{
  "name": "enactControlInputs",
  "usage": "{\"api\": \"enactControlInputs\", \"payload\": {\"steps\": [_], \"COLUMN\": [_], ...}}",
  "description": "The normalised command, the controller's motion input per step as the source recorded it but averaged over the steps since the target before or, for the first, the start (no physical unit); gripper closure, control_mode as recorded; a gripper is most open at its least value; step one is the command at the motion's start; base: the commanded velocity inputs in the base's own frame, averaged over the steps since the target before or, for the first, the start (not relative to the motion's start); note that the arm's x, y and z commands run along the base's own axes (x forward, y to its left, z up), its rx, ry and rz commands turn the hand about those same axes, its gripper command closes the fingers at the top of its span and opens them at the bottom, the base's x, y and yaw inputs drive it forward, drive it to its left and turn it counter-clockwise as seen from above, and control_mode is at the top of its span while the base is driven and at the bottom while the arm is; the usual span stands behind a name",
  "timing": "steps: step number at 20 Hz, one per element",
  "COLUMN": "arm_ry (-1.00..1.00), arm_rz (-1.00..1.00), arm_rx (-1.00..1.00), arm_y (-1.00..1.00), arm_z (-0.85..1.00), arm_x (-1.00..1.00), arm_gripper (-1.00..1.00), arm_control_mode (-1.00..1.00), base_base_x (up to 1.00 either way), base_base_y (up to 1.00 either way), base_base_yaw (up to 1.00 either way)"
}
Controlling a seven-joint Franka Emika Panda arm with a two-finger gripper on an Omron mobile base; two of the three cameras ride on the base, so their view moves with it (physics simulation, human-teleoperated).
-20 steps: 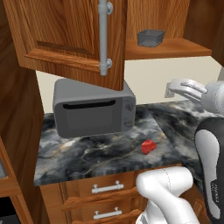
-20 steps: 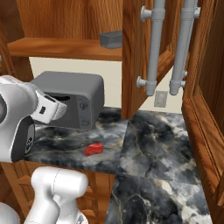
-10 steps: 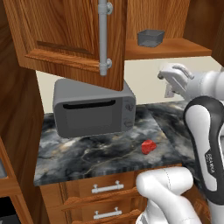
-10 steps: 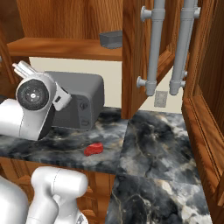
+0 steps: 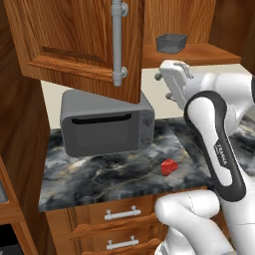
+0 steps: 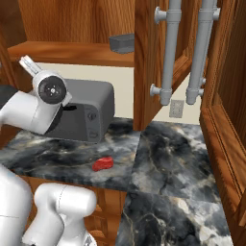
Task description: Retrieve the tupperware from the cabinet, then place the raw meat into the tupperware to avoid contamination.
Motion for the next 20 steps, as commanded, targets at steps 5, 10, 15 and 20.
{"api": "enactControlInputs", "payload": {"steps": [5,10,15,20], "arm_ry": [0.17,0.13,0.17,0.14], "arm_rz": [0.18,0.17,0.19,0.19], "arm_rx": [0.17,0.16,0.18,0.15], "arm_y": [0.41,0.46,0.48,0.52], "arm_z": [0.03,0.00,0.00,-0.02], "arm_x": [0.41,0.38,0.39,0.41], "arm_gripper": [-1.00,-1.00,-1.00,-1.00], "arm_control_mode": [-1.00,-1.00,-1.00,-1.00], "base_base_x": [0.00,0.00,0.00,0.00], "base_base_y": [0.00,0.00,0.00,0.00], "base_base_yaw": [0.00,0.00,0.00,0.00]}}
